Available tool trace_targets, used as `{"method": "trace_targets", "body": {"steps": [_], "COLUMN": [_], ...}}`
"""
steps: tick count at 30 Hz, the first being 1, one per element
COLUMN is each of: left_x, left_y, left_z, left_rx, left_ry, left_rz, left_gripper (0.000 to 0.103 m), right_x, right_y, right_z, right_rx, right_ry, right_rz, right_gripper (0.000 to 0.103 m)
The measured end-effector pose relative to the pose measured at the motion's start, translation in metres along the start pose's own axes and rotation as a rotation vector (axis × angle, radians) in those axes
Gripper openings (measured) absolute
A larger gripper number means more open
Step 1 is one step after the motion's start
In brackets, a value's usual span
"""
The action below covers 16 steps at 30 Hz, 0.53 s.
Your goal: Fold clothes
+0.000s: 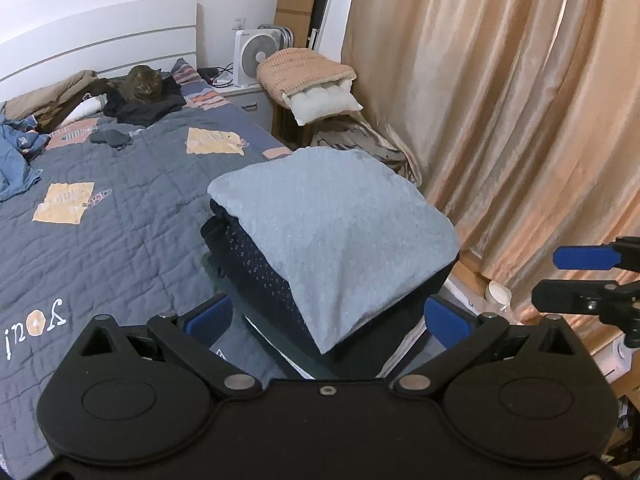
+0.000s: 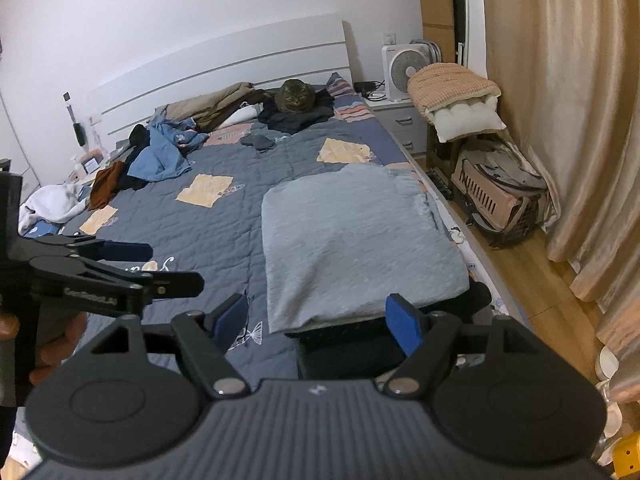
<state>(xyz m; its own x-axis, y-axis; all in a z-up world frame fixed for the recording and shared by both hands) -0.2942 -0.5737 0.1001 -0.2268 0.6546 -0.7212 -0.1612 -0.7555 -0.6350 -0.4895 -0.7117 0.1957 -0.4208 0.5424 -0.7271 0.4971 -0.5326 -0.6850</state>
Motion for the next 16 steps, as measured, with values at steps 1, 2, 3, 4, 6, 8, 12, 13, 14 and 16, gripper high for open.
{"method": "trace_targets", "body": {"steps": [1,2,3,4,6,8,12,13,14,16], "left_x": [0.0,0.001,0.002,0.002,0.004,0.005,0.008,0.009,0.01,0.012], "left_y": [-0.001,-0.001,-0.002,-0.003,-0.004,-0.004,-0.003,-0.003,-0.003,-0.003], "left_z": [0.001,0.001,0.003,0.004,0.007,0.008,0.01,0.011,0.012,0.013], "left_rx": [0.002,0.005,0.008,0.011,0.013,0.016,0.022,0.018,0.011,0.004], "left_ry": [0.001,0.003,0.007,0.012,0.019,0.024,0.031,0.04,0.05,0.057], "left_rz": [-0.001,-0.003,-0.003,-0.003,-0.005,-0.008,-0.004,0.002,0.01,0.015], "left_gripper": [0.103,0.103,0.103,0.103,0.103,0.103,0.103,0.103,0.103,0.103], "right_x": [0.001,0.001,0.001,0.002,0.004,0.006,0.008,0.007,0.007,0.007], "right_y": [-0.002,-0.005,-0.006,-0.007,-0.01,-0.012,-0.013,-0.013,-0.012,-0.012], "right_z": [-0.001,-0.002,-0.002,-0.002,-0.001,0.001,0.002,0.002,0.002,0.002], "right_rx": [0.002,0.004,0.004,0.001,-0.002,-0.003,-0.001,-0.002,-0.002,-0.001], "right_ry": [-0.002,-0.004,-0.005,-0.004,0.006,0.011,0.012,0.014,0.014,0.009], "right_rz": [0.0,-0.001,-0.003,-0.003,-0.006,-0.006,-0.01,-0.013,-0.015,-0.019], "right_gripper": [0.076,0.076,0.076,0.076,0.076,0.076,0.076,0.076,0.076,0.076]}}
Point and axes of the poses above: each gripper's, at about its wrist camera, not at the fingertips, and y roughly the way its jaws point, z to its right, x to its underside, the point moved 4 cm from there along y, roughly the way its jaws point, and after that the axes turned 11 degrees about x, right-handed, at the moved point
